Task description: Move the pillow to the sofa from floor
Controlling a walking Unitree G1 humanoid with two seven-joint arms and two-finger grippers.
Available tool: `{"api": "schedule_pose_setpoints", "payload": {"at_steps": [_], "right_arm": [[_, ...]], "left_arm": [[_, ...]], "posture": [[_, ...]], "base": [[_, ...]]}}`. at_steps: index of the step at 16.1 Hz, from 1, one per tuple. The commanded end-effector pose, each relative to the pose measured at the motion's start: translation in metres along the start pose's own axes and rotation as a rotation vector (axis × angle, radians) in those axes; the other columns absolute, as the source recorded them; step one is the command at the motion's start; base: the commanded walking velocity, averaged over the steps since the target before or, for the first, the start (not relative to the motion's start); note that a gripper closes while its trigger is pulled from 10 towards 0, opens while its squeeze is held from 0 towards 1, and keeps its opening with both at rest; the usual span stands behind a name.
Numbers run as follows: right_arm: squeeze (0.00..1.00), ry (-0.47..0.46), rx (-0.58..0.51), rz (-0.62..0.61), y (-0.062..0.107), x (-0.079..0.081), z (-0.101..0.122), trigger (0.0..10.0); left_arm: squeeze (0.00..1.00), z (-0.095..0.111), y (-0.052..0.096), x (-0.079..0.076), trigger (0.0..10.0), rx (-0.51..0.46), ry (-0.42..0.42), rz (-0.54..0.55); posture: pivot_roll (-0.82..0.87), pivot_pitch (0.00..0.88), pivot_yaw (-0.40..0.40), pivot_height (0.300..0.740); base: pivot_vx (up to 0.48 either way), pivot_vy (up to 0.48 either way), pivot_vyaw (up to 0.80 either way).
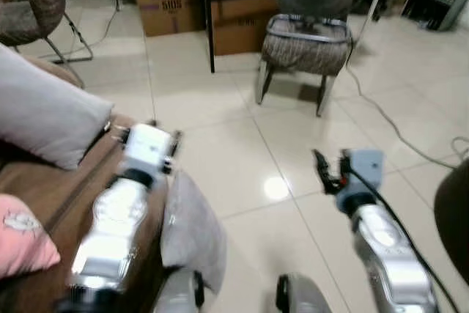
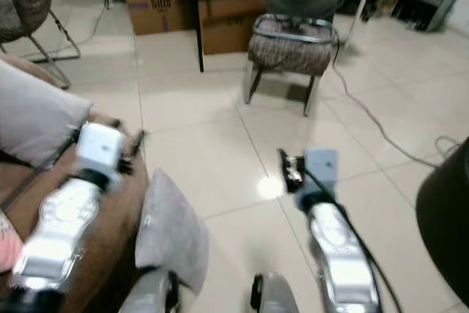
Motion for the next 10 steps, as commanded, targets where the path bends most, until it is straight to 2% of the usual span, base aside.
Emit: {"api": "schedule_pose_setpoints", "payload": {"at_steps": [1,10], "right_arm": [[0.0,0.003,-0.014,0.012,-0.0007,0.0034,0.0047,10.0],[0.0,0.001,-0.012,0.023,-0.0011,0.0061,0.0051,10.0]], "left_arm": [[0.06,-0.0007,0.0017,0.0097,10.0,0.007,-0.018,0.027],[0.06,-0.0024,0.0007,0.0111,10.0,0.013,-0.029,0.034]], "posture": [[0.01,0.0,0.003,0.65],[0.01,0.0,0.002,0.565]], "base": [[0.0,0.0,0.0],[0.0,0.0,0.0]]}}
Point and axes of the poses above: a point about 5 cm out from each wrist's last joint towards the gripper, its own y axis pointing back from the gripper into the wrist, its own z axis along the axis of the wrist's last joint, x = y × z, the point moved 3 cm from there along -y, pointing out of the wrist towards the gripper, and after that the axes turned 2 degrees about y, right-handed, at the moved point
